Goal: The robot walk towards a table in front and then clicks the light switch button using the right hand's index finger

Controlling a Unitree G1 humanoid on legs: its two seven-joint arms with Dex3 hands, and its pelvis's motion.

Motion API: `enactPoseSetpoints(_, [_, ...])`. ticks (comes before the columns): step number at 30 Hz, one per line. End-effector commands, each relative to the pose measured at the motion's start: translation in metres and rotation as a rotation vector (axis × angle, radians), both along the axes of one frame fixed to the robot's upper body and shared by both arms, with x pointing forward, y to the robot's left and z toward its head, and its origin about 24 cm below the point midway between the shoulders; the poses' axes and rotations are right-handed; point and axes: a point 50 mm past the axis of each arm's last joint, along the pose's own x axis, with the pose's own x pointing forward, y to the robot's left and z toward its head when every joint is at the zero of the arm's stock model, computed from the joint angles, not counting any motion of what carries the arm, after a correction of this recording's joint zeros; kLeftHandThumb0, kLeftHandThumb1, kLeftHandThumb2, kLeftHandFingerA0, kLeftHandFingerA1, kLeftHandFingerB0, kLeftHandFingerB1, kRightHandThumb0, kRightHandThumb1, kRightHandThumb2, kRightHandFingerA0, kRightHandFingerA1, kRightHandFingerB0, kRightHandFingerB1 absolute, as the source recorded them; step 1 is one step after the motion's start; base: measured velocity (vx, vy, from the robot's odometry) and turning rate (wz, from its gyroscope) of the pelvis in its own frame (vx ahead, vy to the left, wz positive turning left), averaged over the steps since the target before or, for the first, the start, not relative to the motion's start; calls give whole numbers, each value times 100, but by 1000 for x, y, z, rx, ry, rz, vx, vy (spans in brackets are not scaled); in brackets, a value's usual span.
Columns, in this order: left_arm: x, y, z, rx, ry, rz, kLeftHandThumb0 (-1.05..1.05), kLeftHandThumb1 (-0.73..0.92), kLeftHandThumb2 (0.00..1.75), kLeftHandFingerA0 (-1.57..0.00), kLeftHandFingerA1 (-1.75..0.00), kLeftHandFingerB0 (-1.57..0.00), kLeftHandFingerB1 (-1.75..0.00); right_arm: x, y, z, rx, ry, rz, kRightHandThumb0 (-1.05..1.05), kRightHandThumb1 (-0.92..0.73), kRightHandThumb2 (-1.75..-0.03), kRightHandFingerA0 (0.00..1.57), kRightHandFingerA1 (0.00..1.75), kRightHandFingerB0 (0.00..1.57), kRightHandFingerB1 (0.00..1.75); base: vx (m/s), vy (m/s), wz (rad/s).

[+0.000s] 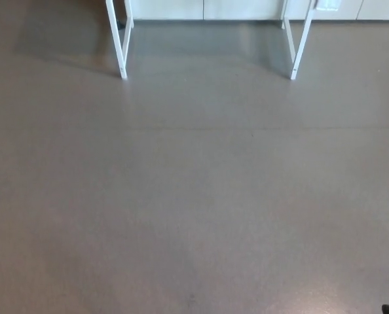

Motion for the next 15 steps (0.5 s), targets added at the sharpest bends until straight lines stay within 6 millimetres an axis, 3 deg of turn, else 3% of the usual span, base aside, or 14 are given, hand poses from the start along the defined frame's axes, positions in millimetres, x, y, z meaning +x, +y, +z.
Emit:
enactPoseSetpoints(1, [5, -2, 4, -8, -14, -25, -7, 51, 92, -19, -52, -17, -50, 7, -7, 5, -68, -29, 46, -12, -52, -95, 45, 70, 16, 55, -65, 70, 36])
enactPoseSetpoints(2, [6, -2, 4, -6, -17, -24, -8, 50, 92, -20, -52, -18, -51, 11, -7, 5, -74, -32, 57, -13, -72, -61, 50, 72, 23, 50, -71, 68, 9])
enactPoseSetpoints(5, [15, 1, 10, 17, -42, -44, -9, 50, 92, -20, -52, -20, -51, 25, -4, 8, -98, -48, 93, -12, -70, -63, 50, 71, 23, 50, 9, 15, -7])
enactPoseSetpoints(6, [19, 1, 13, 17, -51, -42, -9, 50, 92, -21, -53, -22, -52, 30, -3, 9, -98, -53, 93, -13, -50, -94, 46, 70, 18, 55, -15, 95, -6])
enactPoseSetpoints(11, [39, 3, 27, 71, -83, -85, -9, 48, 90, -25, -54, -26, -53, 44, 1, 18, -89, -85, 78, -10, -50, -94, 48, 72, 19, 55, 116, 230, -9])
enactPoseSetpoints(12, [39, 2, 28, 75, -84, -89, -8, 48, 90, -26, -54, -27, -53, 44, 1, 18, -87, -89, 79, -10, -73, -59, 50, 71, 24, 49, 203, 521, -63])
enactPoseSetpoints(15, [39, 0, 30, 86, -83, -110, -8, 48, 90, -27, -54, -27, -53, 43, 3, 21, -89, -100, 101, -8, -71, -63, 51, 70, 23, 51, 202, 328, -1])
